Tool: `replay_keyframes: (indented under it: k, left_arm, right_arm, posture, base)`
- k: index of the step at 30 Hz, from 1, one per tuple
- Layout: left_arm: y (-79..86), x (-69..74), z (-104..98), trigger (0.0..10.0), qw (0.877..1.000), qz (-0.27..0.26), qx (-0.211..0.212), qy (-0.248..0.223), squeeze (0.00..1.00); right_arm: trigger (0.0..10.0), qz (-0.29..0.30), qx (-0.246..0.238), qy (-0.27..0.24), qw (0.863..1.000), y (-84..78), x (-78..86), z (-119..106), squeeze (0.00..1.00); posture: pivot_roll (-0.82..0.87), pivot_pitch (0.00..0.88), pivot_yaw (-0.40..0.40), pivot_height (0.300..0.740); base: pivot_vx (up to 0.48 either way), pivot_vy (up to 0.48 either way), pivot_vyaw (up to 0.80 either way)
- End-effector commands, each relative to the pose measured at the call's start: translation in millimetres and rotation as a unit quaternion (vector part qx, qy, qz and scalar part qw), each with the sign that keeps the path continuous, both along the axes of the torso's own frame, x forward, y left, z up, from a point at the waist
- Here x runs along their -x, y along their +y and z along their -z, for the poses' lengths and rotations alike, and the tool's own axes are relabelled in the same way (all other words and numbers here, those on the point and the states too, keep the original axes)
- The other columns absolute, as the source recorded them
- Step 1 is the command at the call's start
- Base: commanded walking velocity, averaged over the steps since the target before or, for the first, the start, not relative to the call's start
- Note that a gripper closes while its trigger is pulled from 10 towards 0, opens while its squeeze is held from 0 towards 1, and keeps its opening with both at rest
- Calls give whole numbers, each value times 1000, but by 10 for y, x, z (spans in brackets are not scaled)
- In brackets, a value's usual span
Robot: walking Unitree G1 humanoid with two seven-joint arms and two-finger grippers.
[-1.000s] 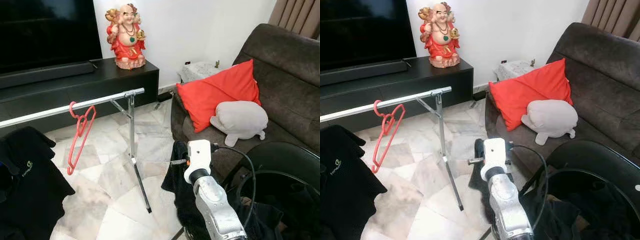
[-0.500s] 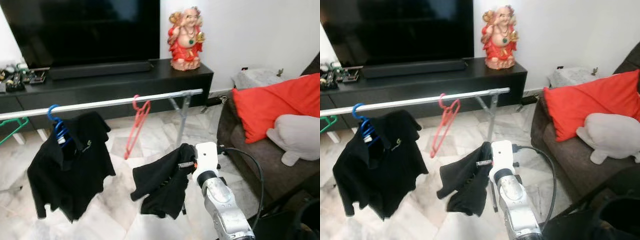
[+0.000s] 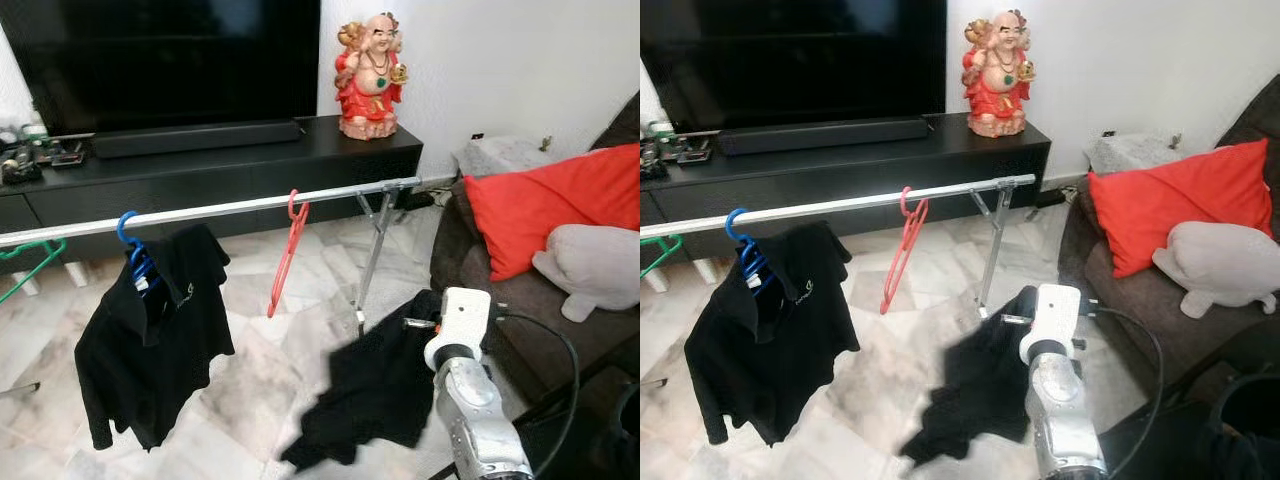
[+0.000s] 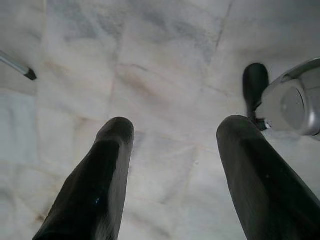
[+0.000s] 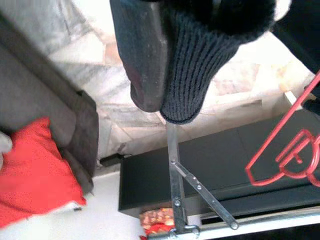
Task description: Hang hanger
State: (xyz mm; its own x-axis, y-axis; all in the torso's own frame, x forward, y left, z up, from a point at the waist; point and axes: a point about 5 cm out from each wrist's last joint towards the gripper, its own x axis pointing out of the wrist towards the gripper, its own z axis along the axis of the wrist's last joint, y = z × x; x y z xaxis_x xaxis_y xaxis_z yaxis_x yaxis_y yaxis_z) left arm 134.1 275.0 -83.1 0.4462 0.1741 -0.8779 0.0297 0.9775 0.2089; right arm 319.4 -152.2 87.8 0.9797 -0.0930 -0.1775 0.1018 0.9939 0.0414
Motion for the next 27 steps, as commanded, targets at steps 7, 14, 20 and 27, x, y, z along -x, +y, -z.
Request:
replay_keyframes:
  k: [7,14,20,27]
  left_arm:
    - [41,22,-7,10000,1000,-4,-3,2,0]
    - [41,34,-4,10000,1000,-4,-2,2,0]
    - [44,40,-2,10000,1000,-5,-2,4,0]
    - [52,37,-7,10000,1000,-4,-2,3,0]
  right_arm:
    - [10000,34,19,23,999,-266,114,144,0]
    - [10000,43,27,35,998,-350,174,235,0]
    - [10000,33,39,37,998,-374,198,264,0]
    - [10000,25,40,39,998,-380,214,291,0]
  posture:
    - [19,0,31,740]
    - [27,0,28,740]
    - [30,0,27,740]
    - [34,0,30,740]
  base:
    - [0,246,0]
    - [0,302,0]
    - [0,317,533]
    - [0,318,800]
